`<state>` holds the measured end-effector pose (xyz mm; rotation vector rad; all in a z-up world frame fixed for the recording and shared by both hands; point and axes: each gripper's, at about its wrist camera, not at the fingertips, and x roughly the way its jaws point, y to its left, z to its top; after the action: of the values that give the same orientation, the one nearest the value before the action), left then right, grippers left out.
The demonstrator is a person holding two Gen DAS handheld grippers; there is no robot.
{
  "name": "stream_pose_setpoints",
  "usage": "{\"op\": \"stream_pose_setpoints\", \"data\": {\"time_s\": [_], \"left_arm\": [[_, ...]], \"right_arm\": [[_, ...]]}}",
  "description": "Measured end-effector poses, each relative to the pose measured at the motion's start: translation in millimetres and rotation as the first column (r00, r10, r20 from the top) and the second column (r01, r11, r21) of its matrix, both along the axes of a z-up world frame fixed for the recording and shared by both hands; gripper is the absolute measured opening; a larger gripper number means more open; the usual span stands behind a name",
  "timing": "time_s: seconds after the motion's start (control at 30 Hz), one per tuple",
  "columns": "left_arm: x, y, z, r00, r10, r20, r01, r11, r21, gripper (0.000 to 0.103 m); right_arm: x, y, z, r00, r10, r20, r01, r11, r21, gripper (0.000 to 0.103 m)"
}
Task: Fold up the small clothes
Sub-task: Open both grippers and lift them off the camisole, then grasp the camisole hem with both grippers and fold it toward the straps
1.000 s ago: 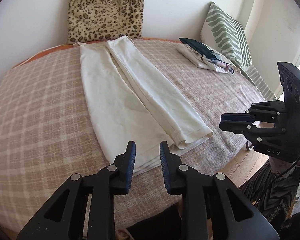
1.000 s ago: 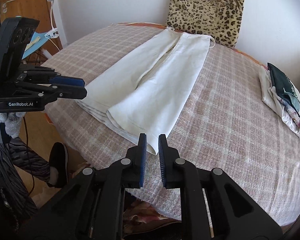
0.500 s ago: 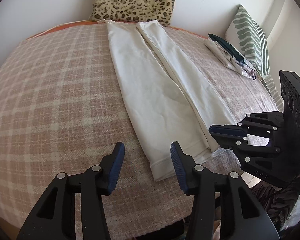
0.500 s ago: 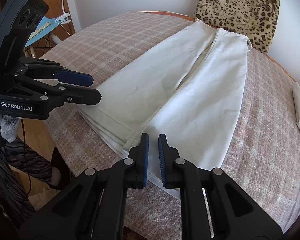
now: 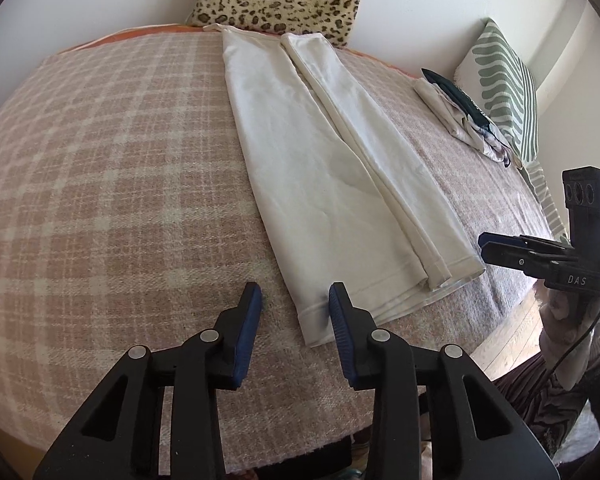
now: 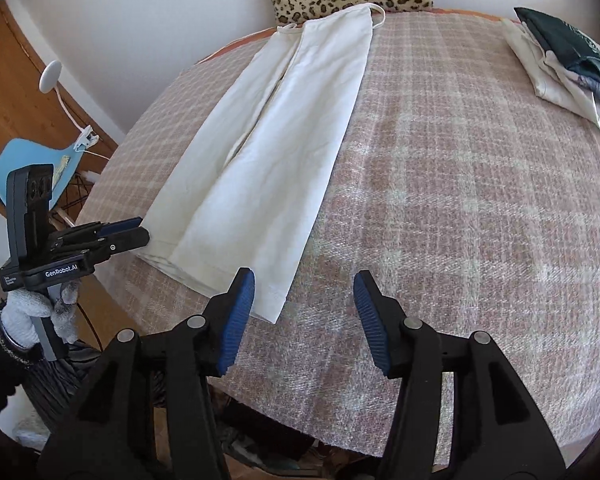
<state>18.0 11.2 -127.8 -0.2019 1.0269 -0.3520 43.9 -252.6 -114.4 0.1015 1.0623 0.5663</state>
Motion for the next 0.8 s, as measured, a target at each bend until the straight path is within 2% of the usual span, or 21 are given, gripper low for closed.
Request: {"op": "stream_pose_setpoints", "data": {"time_s": [0.13, 0.27, 0.33, 0.4, 0.43, 0.47, 0.5, 0.6, 0.8], "left_arm": [[-2, -2, -2, 1.0, -0.013, -0.007, 0.012, 1.0, -0.019, 0.017], [-1, 1, -4, 1.0, -0.014, -0.022, 0.013, 0.998, -0.054, 0.009], [-2, 2, -4, 1.0, -0.014, -0.023, 0.013, 0.998, -0.063, 0.006], [-3, 2, -3, 1.0, -0.015, -0.025, 0.014, 0.997, -0.073, 0.005], [-4, 3, -3, 1.0, -0.012, -0.025, 0.009, 0.997, -0.082, 0.004], [-4, 4, -2, 1.0, -0.009, -0.025, 0.006, 0.996, -0.09, 0.004], [-4, 5, -1, 1.0, -0.008, -0.024, 0.005, 0.995, -0.096, 0.004], [-4, 8, 4, 1.0, -0.001, -0.014, -0.001, 0.991, -0.133, 0.004], [0, 17, 20, 1.0, 0.02, 0.014, -0.016, 0.978, -0.209, 0.004]], "right_arm": [[7, -5, -8, 0.996, 0.017, -0.084, -0.008, 0.994, 0.11, 0.054], [4, 6, -10, 0.996, 0.04, -0.078, -0.031, 0.993, 0.111, 0.054], [2, 11, -11, 0.995, 0.058, -0.085, -0.047, 0.992, 0.12, 0.048], [2, 17, -15, 0.993, 0.072, -0.096, -0.061, 0.991, 0.12, 0.029], [1, 19, -16, 0.993, 0.074, -0.097, -0.063, 0.991, 0.116, 0.025], [2, 19, -18, 0.991, 0.077, -0.11, -0.063, 0.99, 0.126, 0.016], [5, 18, -20, 0.988, 0.076, -0.135, -0.055, 0.987, 0.153, 0.01], [10, 8, -22, 0.983, 0.055, -0.176, -0.015, 0.974, 0.226, 0.008], [14, 0, -5, 0.986, 0.04, -0.164, 0.019, 0.938, 0.347, 0.007]]}}
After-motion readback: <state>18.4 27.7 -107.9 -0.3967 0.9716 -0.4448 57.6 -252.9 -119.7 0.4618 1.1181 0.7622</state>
